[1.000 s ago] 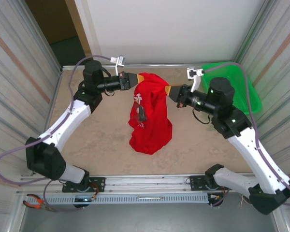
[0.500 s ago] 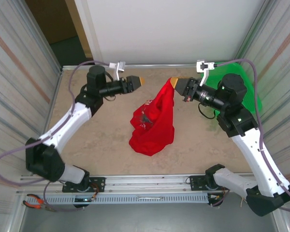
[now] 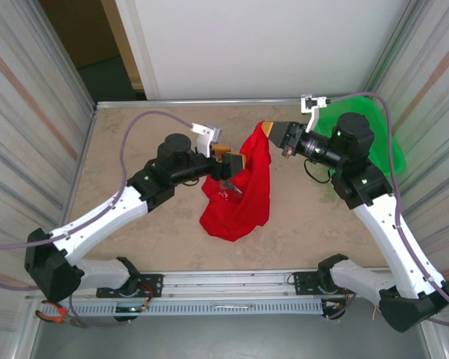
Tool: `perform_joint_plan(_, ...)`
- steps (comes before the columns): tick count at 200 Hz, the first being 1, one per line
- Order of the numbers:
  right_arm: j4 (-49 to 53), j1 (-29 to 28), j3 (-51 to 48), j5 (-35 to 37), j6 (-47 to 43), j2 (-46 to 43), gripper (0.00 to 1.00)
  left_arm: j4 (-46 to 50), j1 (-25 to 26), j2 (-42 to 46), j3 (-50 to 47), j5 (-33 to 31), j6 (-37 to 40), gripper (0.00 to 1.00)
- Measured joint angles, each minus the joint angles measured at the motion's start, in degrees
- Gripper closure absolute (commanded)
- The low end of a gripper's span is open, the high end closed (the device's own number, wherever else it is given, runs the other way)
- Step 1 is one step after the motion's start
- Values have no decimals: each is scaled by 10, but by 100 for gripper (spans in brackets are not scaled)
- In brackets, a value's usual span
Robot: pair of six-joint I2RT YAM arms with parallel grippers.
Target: Fold the inside-out t-shirt
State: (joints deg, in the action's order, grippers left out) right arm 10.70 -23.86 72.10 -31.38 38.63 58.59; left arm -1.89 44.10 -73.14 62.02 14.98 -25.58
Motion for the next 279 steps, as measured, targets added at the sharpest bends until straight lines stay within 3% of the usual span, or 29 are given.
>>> perform_joint_plan(30, -2, 0, -3, 0, 4, 0, 100, 11, 6, -32, 7, -40, 3, 38)
perform_joint_plan(104, -4, 3, -30, 3, 15, -5, 100, 11, 32, -88, 47, -47, 21, 24)
perform_joint_plan(113, -4, 5, -34, 3, 15, -5, 100, 4, 41, -88, 47, -43, 23, 33)
perform_joint_plan(128, -4, 8, -38, 3, 15, -5, 100, -8, 51, -91, 48, -31, 27, 76)
perform_joint_plan(140, -4, 15, -42, 2, 15, -7, 100, -8, 54, -101, 60, -21, 30, 100)
perform_joint_plan(171, -6, 71, -74, 0, 14, -33, 100, 5, 30, -113, 88, 41, 31, 100)
perform_joint_plan(205, -36, 124, -156, 10, 14, 1, 100, -36, -50, -100, 89, 206, -33, 100)
perform_joint_plan(219, -39, 126, -171, 13, 12, 60, 62, -76, -70, -99, 89, 268, -74, 100)
perform_joint_plan(231, -30, 126, -178, 21, 11, 105, 46, -111, -73, -99, 89, 309, -107, 100)
perform_joint_plan(255, 21, 123, -188, 50, 0, 92, 41, -182, -73, -99, 89, 363, -169, 100)
perform_joint_plan(279, 75, 94, -179, 88, -18, -33, 41, -222, -73, -99, 89, 381, -215, 100)
